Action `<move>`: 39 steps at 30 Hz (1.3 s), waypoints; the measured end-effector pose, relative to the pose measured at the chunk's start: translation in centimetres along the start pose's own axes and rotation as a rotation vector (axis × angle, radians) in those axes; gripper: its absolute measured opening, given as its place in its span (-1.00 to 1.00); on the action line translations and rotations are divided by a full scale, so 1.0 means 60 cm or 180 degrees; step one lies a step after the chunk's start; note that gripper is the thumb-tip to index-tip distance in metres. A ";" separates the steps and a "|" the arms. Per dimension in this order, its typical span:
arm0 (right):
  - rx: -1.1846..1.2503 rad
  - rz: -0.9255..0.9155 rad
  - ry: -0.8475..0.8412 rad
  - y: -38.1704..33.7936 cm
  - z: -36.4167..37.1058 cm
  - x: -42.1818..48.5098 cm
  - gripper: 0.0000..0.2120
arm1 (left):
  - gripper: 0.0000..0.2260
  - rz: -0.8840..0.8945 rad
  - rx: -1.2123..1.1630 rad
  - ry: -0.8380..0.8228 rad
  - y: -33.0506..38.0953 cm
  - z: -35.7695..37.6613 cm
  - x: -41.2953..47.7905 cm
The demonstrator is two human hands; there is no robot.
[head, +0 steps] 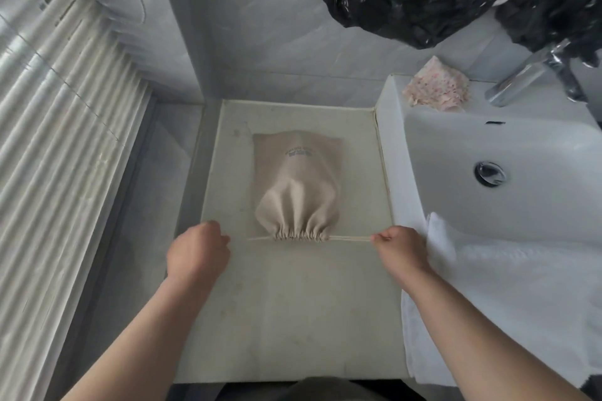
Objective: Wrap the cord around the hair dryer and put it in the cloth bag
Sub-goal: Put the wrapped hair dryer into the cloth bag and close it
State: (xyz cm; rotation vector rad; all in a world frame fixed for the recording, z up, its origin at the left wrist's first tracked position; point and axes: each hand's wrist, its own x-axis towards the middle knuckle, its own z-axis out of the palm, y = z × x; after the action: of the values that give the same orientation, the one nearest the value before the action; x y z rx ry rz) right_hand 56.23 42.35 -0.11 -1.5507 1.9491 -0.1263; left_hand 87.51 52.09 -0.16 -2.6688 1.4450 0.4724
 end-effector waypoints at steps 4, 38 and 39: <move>-0.0702 -0.0052 -0.0694 -0.011 0.029 -0.008 -0.78 | -0.80 0.0570 0.0059 -0.0375 0.016 0.036 -0.007; 0.3551 0.1145 -0.0542 -0.021 0.046 0.068 -0.73 | -0.63 -0.0377 -0.2511 -0.0828 0.152 0.002 0.214; 0.3675 0.1121 -0.0689 -0.024 0.045 0.066 -0.75 | -0.60 -0.0451 -0.2651 -0.0900 0.153 0.007 0.221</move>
State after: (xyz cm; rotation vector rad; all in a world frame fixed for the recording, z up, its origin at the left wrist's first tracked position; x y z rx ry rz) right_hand 58.47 39.13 -3.25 -0.4342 1.4580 -0.7418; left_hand 86.62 36.38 -3.76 -3.0303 1.1164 1.6646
